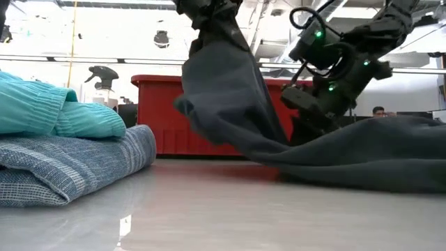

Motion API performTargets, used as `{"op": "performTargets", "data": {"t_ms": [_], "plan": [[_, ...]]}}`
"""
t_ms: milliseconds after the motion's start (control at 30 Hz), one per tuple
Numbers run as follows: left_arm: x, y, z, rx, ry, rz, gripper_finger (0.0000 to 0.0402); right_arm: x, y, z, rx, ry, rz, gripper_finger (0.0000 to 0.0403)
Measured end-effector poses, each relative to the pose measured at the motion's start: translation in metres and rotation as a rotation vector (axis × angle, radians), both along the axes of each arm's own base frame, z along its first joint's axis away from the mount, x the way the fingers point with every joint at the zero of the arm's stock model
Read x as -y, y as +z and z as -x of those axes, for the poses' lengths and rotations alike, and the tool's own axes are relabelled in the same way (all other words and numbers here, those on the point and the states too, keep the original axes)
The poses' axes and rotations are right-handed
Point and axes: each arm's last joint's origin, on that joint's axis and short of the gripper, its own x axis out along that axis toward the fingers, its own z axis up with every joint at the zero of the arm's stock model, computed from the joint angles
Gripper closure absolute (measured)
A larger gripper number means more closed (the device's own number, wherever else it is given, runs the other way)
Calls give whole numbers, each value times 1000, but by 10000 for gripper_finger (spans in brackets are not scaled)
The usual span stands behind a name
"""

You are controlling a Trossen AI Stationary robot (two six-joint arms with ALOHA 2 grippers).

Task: Fold Laundry from Bin
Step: Fold the black shorts from the red organizer bin

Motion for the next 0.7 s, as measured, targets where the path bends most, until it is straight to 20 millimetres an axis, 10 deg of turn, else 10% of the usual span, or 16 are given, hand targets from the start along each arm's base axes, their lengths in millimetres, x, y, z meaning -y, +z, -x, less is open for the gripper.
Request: {"op": "performTargets", "data": {"t_ms": [700], "plan": [[1, 7, -1, 16, 7, 3, 401, 60, 32, -31, 182, -78, 23, 374]]}}
